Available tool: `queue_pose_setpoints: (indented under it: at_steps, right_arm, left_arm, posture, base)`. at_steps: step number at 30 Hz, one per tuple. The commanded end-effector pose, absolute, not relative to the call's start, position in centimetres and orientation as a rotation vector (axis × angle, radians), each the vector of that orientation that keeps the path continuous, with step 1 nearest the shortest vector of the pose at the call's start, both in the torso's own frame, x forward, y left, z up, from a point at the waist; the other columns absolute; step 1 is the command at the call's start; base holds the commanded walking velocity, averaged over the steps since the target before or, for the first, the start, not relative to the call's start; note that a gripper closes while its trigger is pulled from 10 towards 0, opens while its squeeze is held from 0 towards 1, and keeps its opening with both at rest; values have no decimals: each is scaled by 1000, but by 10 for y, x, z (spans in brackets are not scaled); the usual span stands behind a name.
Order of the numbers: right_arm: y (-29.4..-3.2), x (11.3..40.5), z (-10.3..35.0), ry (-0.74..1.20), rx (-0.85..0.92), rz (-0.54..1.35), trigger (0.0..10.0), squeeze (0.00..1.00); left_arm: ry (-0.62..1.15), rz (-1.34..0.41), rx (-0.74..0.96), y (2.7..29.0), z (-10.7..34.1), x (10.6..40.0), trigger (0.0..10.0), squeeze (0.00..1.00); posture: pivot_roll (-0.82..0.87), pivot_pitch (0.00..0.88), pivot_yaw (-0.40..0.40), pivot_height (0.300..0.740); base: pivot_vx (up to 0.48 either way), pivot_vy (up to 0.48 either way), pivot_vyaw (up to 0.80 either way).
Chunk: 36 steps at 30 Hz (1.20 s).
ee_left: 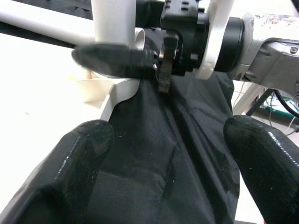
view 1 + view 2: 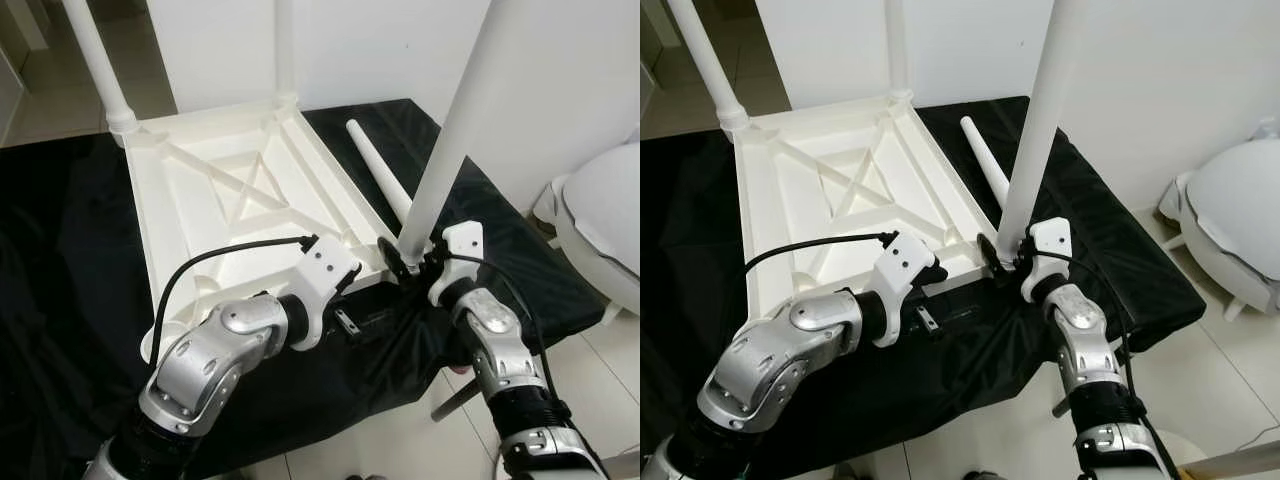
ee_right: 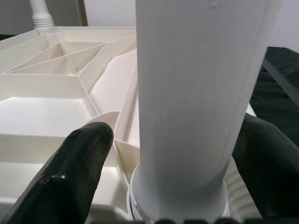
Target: Building children table
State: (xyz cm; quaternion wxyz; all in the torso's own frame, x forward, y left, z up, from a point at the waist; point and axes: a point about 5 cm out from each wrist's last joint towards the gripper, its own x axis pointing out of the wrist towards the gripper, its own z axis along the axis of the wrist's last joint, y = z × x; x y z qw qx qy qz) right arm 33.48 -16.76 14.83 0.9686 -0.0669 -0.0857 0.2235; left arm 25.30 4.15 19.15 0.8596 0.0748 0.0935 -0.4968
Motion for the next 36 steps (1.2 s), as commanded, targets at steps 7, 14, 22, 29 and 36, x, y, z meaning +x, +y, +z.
queue_pose_setpoints:
  at_steps: [7, 14, 22, 29, 36]
  right_arm:
    - [-175, 341, 153, -160, -132, 580, 10000, 0]
    - [-177, 349, 156, -160, -151, 598, 10000, 0]
    - [-180, 348, 147, -115, -135, 631, 0, 0]
    - [-182, 348, 144, -110, -120, 625, 0, 0]
    - [-190, 352, 144, -93, -129, 510, 10000, 0]
  left_arm:
    - [203, -1033, 164, 43, 192, 253, 10000, 0]
    - [201, -1026, 165, 44, 193, 254, 10000, 0]
    - [201, -1007, 173, 48, 195, 255, 10000, 0]
    - [202, -1005, 170, 48, 194, 255, 10000, 0]
    - [203, -1007, 169, 48, 194, 255, 10000, 0]
  posture:
    - [-3, 75, 10, 740]
    - [4, 83, 15, 740]
    - [39, 87, 13, 740]
    - [35, 87, 9, 740]
    - [32, 90, 6, 740]
  base:
    - [0, 0, 0]
    - [0, 0, 0]
    - [0, 0, 0]
    - [0, 0, 0]
    - [0, 0, 0]
